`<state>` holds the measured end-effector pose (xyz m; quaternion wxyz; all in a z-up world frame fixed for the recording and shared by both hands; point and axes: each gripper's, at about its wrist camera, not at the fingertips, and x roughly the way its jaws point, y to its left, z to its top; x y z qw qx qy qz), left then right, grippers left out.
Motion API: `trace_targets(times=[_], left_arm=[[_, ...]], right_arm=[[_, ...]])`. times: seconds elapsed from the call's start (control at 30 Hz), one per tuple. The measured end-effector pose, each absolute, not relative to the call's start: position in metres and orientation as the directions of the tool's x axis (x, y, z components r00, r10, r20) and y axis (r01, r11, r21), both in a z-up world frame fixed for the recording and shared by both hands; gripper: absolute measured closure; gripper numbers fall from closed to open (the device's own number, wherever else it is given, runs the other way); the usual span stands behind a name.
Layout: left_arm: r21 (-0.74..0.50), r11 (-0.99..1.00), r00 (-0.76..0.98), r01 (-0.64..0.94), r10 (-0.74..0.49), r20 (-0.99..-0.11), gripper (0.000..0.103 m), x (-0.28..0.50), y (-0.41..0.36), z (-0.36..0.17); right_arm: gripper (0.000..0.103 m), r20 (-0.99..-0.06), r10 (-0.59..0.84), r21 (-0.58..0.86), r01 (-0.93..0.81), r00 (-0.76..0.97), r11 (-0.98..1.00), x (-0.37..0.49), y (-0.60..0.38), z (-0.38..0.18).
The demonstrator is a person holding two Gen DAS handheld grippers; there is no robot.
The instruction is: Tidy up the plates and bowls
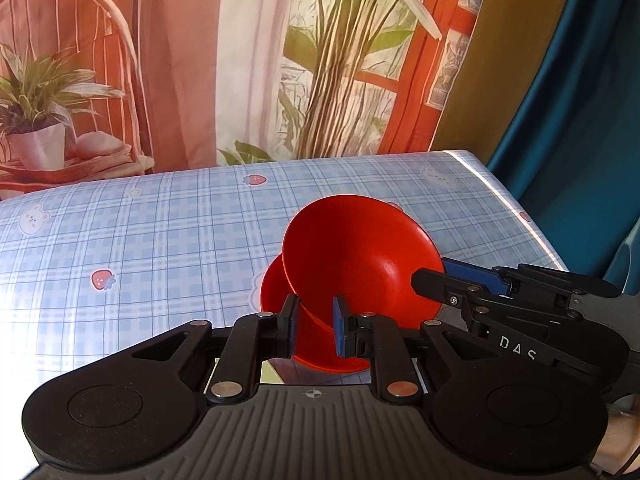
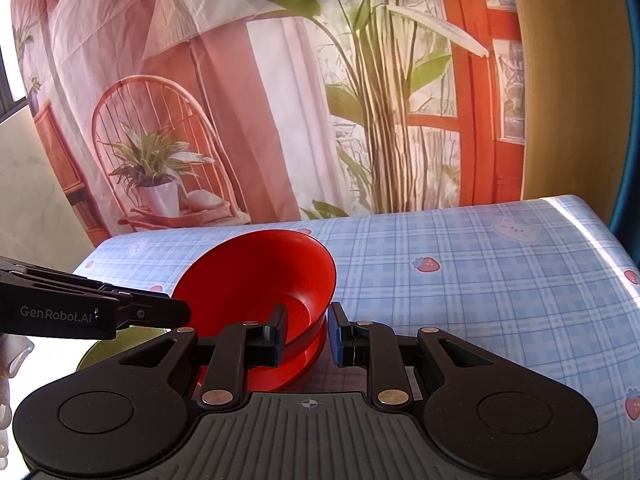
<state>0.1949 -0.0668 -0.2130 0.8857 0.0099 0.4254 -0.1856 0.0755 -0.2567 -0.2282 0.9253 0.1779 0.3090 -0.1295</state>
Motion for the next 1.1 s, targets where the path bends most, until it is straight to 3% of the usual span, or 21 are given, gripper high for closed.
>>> trace_targets(times=[1.1], left_arm=[[-0.133,0.938,0.525,0.321,-0.292,-0.799,0.084,0.211,-0.063,-0.231]], right_arm=[[0.080,-0.682,-0.097,0.241,0.348,0.725,0.906,0.085,-0.251,-0.259]])
